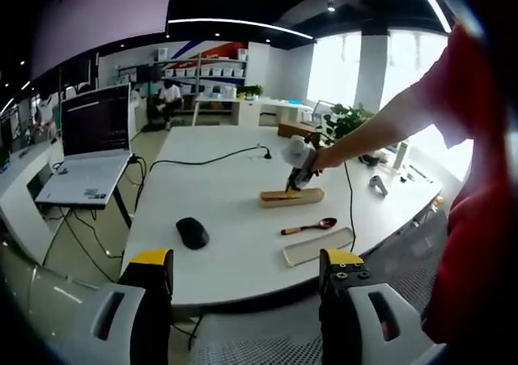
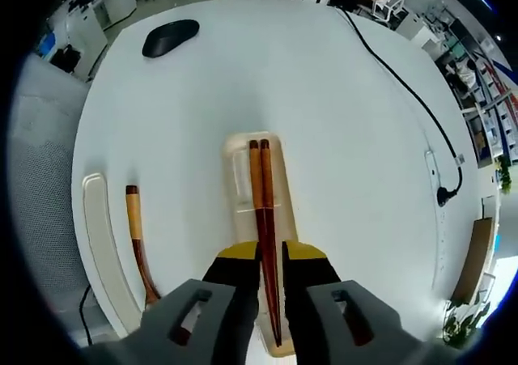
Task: Arrange the utensils inside the cutlery case until each visible utensil rests in its matching compartment.
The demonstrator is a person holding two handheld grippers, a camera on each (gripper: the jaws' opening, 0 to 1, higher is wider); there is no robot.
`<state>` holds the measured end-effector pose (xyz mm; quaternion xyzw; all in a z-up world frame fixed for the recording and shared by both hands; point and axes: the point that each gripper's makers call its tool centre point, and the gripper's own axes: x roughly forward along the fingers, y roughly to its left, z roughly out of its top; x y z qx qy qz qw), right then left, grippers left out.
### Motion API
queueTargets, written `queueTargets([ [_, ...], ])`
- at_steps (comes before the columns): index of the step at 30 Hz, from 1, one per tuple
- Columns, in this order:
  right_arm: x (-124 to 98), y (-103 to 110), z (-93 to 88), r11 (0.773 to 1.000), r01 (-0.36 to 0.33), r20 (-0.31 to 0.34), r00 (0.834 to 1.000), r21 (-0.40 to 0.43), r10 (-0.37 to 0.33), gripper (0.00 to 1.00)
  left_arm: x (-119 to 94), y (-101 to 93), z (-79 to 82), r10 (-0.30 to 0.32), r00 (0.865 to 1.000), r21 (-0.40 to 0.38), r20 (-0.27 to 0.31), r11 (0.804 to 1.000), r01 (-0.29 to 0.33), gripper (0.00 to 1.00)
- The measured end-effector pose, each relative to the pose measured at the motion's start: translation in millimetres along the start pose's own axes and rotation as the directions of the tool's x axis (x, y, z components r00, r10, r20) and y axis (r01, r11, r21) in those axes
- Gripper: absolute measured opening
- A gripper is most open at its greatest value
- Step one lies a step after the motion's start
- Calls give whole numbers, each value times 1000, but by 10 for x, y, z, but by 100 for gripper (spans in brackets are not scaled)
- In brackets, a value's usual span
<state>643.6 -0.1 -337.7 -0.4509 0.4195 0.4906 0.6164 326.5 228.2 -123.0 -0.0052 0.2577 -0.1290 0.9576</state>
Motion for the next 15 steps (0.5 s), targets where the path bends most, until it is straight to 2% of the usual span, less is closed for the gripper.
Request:
queueTargets([
  [2, -19, 19, -12, 1000, -17, 4, 1000, 23, 17, 12, -2, 50, -34, 22, 1000, -22, 1, 1000, -22, 76],
  [5, -73, -2, -19, 1000, 5, 19, 1000, 14, -5, 11, -13, 54, 7, 32, 999, -40, 27, 999, -31, 76],
  [8, -119, 1, -43, 1000, 9, 14, 1000, 18, -10, 12, -48, 9, 66, 31, 998, -21, 48, 999, -30, 76],
  [15, -189, 37, -46, 1000, 22, 19, 1000, 11, -22, 13, -129, 8, 74, 37, 997, -29, 65, 999, -36, 76],
])
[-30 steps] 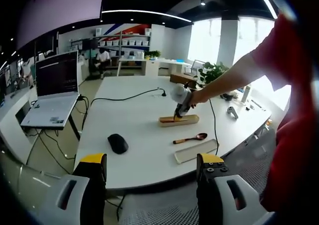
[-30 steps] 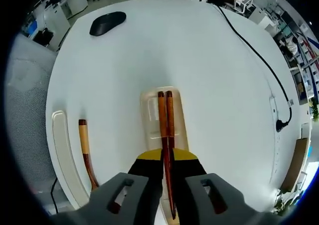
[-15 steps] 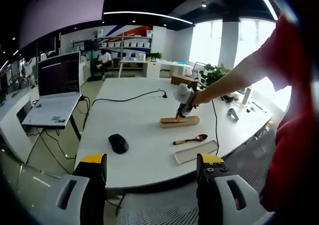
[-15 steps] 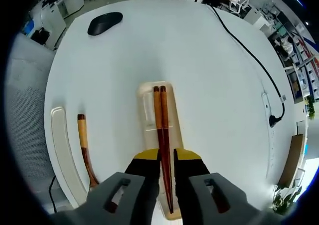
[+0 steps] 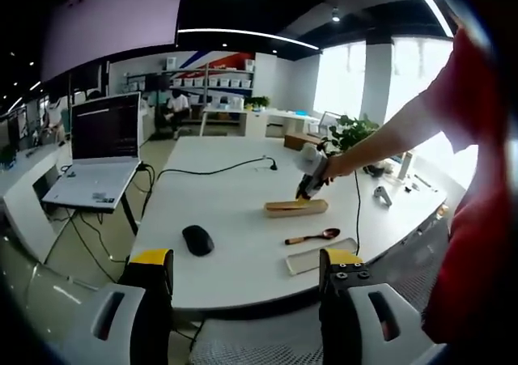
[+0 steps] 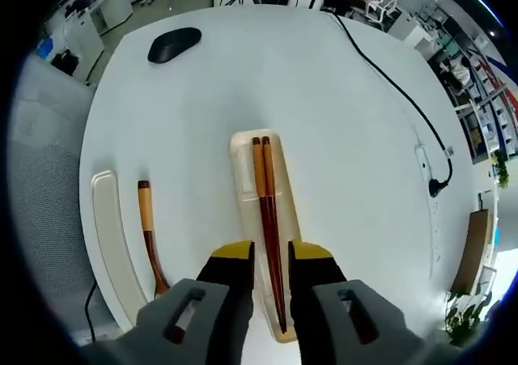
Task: Arrange the utensils inside the cutlery case until each visible utensil rests in its matching compartment.
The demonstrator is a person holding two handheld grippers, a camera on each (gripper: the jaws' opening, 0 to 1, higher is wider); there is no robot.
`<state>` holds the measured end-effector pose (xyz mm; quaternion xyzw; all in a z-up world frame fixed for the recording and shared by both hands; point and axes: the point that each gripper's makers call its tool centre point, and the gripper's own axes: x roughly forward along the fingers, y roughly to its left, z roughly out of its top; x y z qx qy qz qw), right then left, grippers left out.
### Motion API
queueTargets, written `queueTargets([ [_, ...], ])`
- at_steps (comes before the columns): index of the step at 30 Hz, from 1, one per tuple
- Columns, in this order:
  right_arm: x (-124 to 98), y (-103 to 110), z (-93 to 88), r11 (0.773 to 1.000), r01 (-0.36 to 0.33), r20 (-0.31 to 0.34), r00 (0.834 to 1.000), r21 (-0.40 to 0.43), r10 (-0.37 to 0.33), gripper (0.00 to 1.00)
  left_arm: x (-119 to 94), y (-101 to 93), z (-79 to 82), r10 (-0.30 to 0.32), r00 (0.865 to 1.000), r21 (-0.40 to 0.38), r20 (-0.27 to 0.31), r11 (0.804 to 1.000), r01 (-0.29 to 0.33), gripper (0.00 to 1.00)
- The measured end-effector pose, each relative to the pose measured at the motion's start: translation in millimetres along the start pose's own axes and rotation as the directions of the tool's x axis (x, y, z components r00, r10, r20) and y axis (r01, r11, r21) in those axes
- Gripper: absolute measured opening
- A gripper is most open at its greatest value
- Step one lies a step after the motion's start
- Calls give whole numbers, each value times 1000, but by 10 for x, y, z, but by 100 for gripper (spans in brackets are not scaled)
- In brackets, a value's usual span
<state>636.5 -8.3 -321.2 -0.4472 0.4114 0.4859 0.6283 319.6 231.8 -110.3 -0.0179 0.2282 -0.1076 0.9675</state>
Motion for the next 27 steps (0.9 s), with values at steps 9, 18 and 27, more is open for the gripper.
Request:
queueTargets([
  [9, -145, 68, -51, 1000, -9, 10, 1000, 27, 9, 16, -10, -80, -22, -29, 999, 26, -14, 999, 30, 76],
  [18, -321, 123, -119, 1000, 16, 25, 1000, 11, -16, 19, -18, -57, 72, -43, 999, 40, 3, 998, 43, 76],
  [27, -493, 246, -83, 999, 30, 61, 998, -28, -28, 18, -51, -46, 66, -50, 999, 51, 3, 997, 50, 76],
])
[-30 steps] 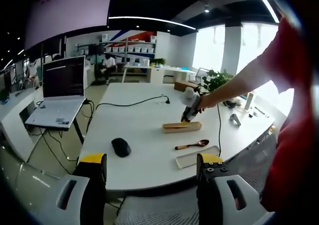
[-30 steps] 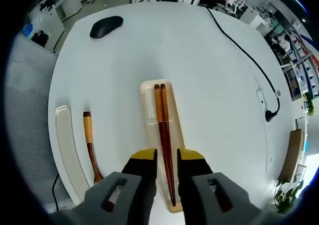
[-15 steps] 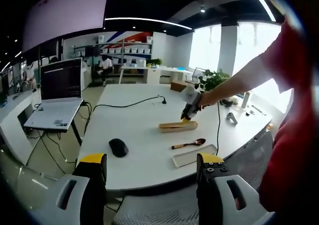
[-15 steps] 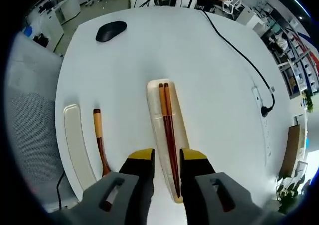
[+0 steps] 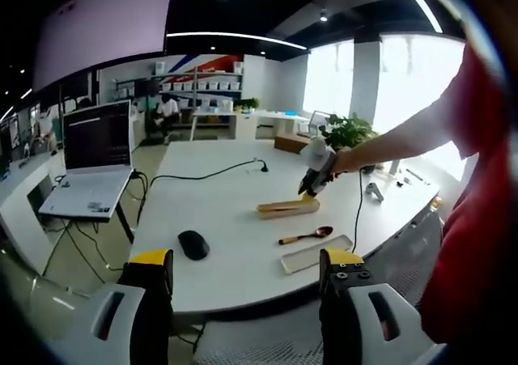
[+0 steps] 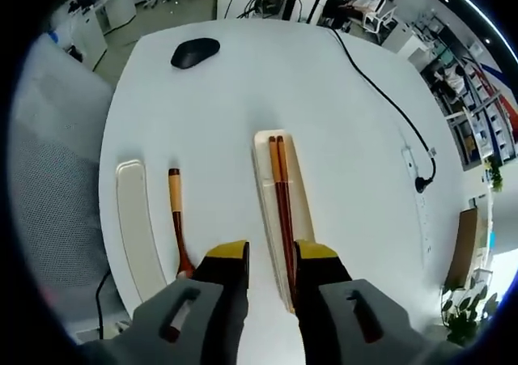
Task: Arrange the utensils inside the cutlery case until each visible utensil rests in its matching compartment.
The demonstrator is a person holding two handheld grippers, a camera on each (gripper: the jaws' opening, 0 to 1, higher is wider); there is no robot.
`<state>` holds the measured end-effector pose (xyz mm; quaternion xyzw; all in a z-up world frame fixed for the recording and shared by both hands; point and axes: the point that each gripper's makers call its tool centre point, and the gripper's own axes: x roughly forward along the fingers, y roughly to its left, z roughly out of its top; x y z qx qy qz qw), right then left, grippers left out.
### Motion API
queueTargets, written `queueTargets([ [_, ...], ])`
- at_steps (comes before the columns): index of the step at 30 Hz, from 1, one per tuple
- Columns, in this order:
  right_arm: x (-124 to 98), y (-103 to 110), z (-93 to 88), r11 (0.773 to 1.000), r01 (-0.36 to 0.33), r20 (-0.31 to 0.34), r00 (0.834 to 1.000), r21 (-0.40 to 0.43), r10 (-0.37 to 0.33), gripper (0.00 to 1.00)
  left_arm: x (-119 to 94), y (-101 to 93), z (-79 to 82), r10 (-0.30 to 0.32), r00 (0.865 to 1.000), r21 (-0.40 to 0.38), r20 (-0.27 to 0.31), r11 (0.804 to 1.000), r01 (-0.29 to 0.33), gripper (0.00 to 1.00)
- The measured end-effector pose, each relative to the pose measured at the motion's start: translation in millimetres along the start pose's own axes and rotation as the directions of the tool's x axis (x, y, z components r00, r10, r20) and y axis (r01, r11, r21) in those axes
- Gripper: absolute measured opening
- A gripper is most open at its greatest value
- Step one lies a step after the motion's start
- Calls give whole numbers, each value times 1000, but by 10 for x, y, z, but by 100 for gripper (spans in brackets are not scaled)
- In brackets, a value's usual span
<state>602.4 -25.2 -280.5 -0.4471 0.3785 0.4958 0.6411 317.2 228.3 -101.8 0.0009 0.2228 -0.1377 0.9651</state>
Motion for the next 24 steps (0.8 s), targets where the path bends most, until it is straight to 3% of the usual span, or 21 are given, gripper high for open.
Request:
queueTargets([
  [13, -233, 53, -39, 999, 30, 41, 999, 23, -31, 18, 15, -15, 36, -19, 1000, 19, -1, 1000, 19, 76],
  [17, -290, 137, -66, 999, 34, 36, 999, 19, -35, 7, 17, -14, 46, -21, 1000, 23, -4, 1000, 21, 76],
  [20, -328, 199, -56, 999, 42, 47, 998, 30, -43, 14, 11, -16, 49, -23, 1000, 34, -10, 999, 23, 76],
  [24, -427, 248, -33, 997, 83, 50, 995, 1, -83, 13, 10, -2, 49, -18, 1000, 35, -14, 999, 19, 76],
])
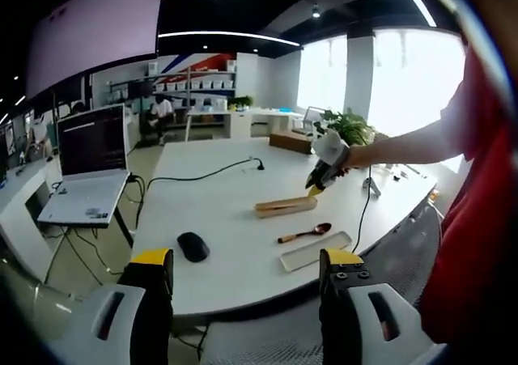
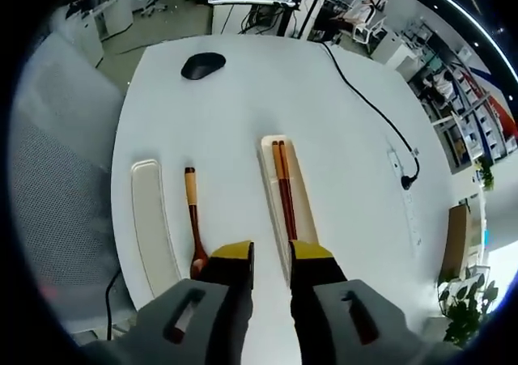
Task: Arrange the utensils inside the cutlery case until each visible utensil rests in its matching compartment.
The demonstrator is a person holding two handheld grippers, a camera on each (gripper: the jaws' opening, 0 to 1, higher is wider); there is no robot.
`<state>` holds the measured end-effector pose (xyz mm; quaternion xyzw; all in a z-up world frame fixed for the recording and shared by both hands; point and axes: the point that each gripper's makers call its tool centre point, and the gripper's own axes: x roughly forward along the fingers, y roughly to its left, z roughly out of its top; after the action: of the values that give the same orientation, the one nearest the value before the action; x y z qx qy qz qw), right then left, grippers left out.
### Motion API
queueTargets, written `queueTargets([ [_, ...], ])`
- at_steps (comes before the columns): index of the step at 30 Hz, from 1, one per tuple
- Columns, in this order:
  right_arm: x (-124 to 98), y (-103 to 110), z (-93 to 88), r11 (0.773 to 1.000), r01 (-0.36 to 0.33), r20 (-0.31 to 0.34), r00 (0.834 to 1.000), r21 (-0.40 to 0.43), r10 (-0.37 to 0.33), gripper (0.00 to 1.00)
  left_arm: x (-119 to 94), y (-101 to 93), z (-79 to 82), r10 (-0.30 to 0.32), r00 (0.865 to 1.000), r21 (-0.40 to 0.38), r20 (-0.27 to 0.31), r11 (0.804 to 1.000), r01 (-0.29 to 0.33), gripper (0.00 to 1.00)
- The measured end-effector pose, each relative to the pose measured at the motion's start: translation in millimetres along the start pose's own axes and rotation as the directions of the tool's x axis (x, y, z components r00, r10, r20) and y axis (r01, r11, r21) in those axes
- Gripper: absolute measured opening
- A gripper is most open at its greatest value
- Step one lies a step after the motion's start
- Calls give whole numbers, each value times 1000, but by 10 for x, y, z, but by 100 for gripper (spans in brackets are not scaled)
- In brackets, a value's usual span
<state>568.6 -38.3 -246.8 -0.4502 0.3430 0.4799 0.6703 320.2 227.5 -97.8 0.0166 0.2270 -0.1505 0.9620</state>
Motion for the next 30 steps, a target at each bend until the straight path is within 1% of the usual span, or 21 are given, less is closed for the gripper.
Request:
queueTargets([
  [2, -39, -20, -7, 999, 28, -7, 1000, -23, -28, 13, 5, -4, 8, 1, 1000, -2, 3, 1000, -1, 75],
  [3, -50, -14, -11, 999, 28, -9, 1000, -23, -29, 14, 11, -14, 8, -1, 1000, -2, 2, 1000, 1, 75],
  [4, -65, 6, -9, 1000, 18, -5, 1000, -9, -18, 15, 17, -28, 6, -4, 1000, 0, 1, 1000, 4, 75],
  [6, -72, 42, 8, 999, 1, 22, 1000, 43, -2, 16, 36, -62, -2, -9, 1000, 8, -2, 1000, 9, 75],
  [12, -72, 101, -47, 998, -12, 41, 999, 68, 9, 21, 61, -88, -19, -18, 1000, 11, -10, 1000, 18, 75],
  [16, -45, 134, -72, 997, -9, 40, 999, 71, 6, 23, 54, -75, -21, -14, 1000, 7, -11, 1000, 14, 76],
  [19, -42, 203, -54, 996, -19, 49, 999, 90, 14, 25, 46, -61, -40, -8, 1000, 3, -14, 1000, 8, 76],
  [25, -20, 334, -29, 996, -23, 50, 999, 89, 19, 26, 24, -36, -88, 2, 1000, -8, -18, 1000, -2, 76],
  [30, -30, 462, 53, 994, -15, 86, 996, 107, 6, 25, 17, -13, -115, 13, 1000, -25, -17, 1000, -14, 75],
])
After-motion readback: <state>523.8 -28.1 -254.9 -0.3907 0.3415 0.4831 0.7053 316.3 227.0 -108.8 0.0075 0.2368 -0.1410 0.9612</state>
